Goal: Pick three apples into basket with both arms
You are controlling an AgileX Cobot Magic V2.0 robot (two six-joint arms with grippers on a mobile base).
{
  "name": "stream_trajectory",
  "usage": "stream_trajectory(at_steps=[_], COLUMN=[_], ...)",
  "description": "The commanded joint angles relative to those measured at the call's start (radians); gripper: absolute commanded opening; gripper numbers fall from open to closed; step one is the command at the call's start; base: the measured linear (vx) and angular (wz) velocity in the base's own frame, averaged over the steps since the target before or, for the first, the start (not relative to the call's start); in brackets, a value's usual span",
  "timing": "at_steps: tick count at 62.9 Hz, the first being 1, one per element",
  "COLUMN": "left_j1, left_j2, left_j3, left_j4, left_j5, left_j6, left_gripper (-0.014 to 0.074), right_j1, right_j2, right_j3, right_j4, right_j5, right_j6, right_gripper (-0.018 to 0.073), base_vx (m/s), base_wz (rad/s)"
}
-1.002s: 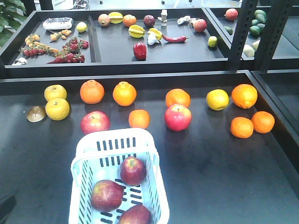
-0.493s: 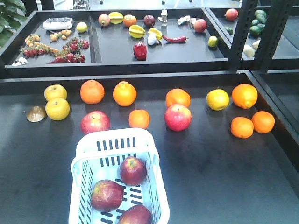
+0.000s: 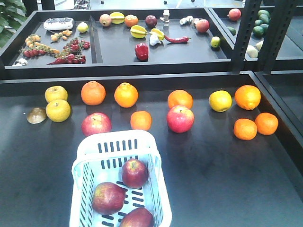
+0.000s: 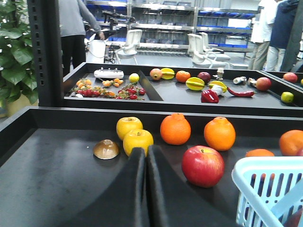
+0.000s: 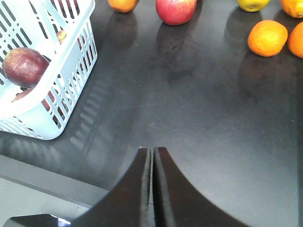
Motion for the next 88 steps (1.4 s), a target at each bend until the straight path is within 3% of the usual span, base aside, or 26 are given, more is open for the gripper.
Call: stream_trajectory(at_steps=[1, 88], left_j1=[0.004, 0.004], left_j2=[-0.006, -0.003], left_j3=[-0.024, -0.025], left_j4=[-0.014, -0.014], left_j5=[-0.071, -0.070], left_j6=[-0.013, -0.013], left_gripper=[-0.0006, -0.0006], right_j1=[-0.003, -0.003], right_j2=[0.010, 0.011], right_j3=[-0.026, -0.025], right_j4=[-0.029, 0.000], right_j5=[-0.058, -0.065], right_j6=[-0.004, -0.004], right_gripper=[-0.0005, -0.0005], base_vx=[0.00, 0.00], base_wz=[0.00, 0.00])
